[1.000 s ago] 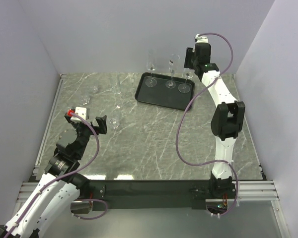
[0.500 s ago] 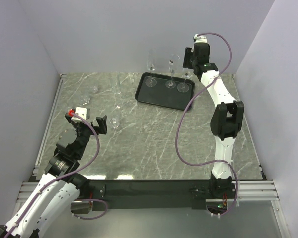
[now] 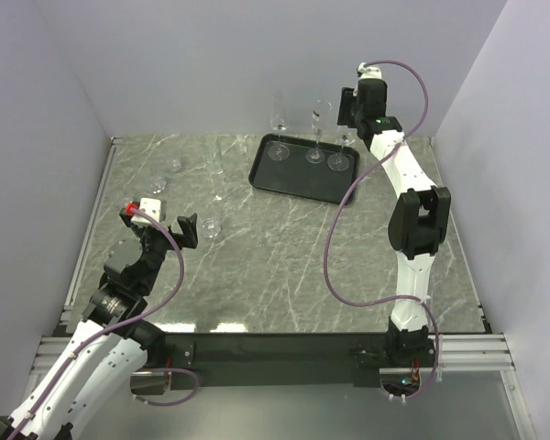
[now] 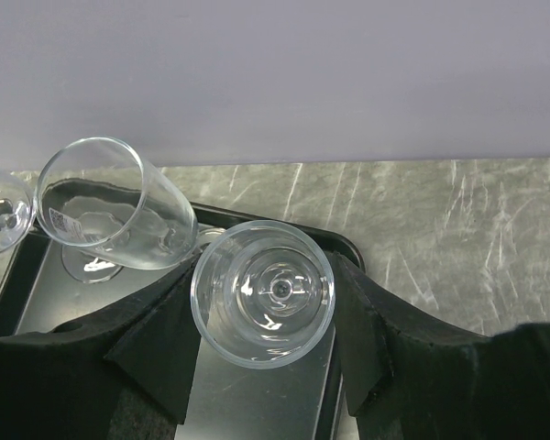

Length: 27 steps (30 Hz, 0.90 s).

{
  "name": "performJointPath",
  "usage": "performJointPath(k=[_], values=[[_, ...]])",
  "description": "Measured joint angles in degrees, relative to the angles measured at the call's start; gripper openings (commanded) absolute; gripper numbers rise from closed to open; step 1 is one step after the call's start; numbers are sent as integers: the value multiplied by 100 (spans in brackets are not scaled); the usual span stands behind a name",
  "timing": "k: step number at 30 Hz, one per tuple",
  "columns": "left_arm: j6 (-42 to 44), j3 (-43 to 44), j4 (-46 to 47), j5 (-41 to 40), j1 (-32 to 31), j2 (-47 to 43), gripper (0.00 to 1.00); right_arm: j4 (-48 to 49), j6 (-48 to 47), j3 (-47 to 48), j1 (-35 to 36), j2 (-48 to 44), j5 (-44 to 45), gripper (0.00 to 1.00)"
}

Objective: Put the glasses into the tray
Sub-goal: Place the glass into the tray

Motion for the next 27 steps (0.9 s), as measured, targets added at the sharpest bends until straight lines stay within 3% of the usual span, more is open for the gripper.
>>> performJointPath(k=[10, 20, 27], values=[[0, 0, -2, 0, 0, 0, 99, 190, -13, 13, 0, 0, 0, 69], [2, -2, -2, 0, 0, -7, 100, 190, -127, 11, 0, -44, -92, 87], [0, -9, -4, 0, 0, -66, 99, 205, -483, -470, 0, -793, -439, 89]])
